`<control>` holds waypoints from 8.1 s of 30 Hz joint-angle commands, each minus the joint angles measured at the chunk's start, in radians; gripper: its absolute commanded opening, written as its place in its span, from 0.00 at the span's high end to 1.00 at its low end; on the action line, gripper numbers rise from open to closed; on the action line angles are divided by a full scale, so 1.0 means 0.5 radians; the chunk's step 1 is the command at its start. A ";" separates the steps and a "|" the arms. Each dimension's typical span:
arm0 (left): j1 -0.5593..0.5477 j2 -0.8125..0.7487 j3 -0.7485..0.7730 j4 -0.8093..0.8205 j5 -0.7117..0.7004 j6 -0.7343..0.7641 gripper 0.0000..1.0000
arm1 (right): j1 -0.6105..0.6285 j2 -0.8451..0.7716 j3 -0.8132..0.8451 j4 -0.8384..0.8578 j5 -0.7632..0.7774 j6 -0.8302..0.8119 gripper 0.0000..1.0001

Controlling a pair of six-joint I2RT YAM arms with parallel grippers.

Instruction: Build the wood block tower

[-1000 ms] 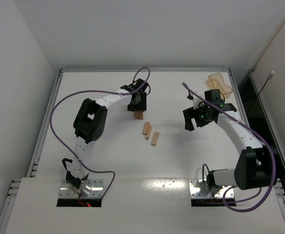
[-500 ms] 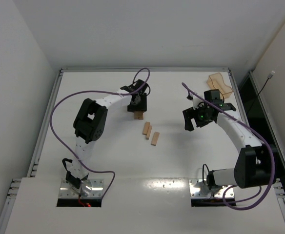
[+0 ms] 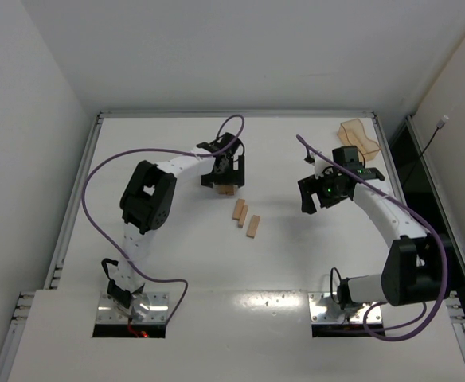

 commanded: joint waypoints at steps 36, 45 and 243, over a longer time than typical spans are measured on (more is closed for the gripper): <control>0.844 -1.435 -0.489 -0.023 -0.464 0.210 0.01 | 0.938 0.507 0.461 0.313 -0.054 0.740 0.30; 0.988 -1.561 -0.597 -0.023 -0.379 0.210 0.01 | 1.076 0.802 0.698 0.277 0.118 1.032 0.29; 1.203 -1.825 -0.935 0.131 0.302 0.416 0.01 | 0.545 0.599 0.597 0.464 0.661 0.507 1.00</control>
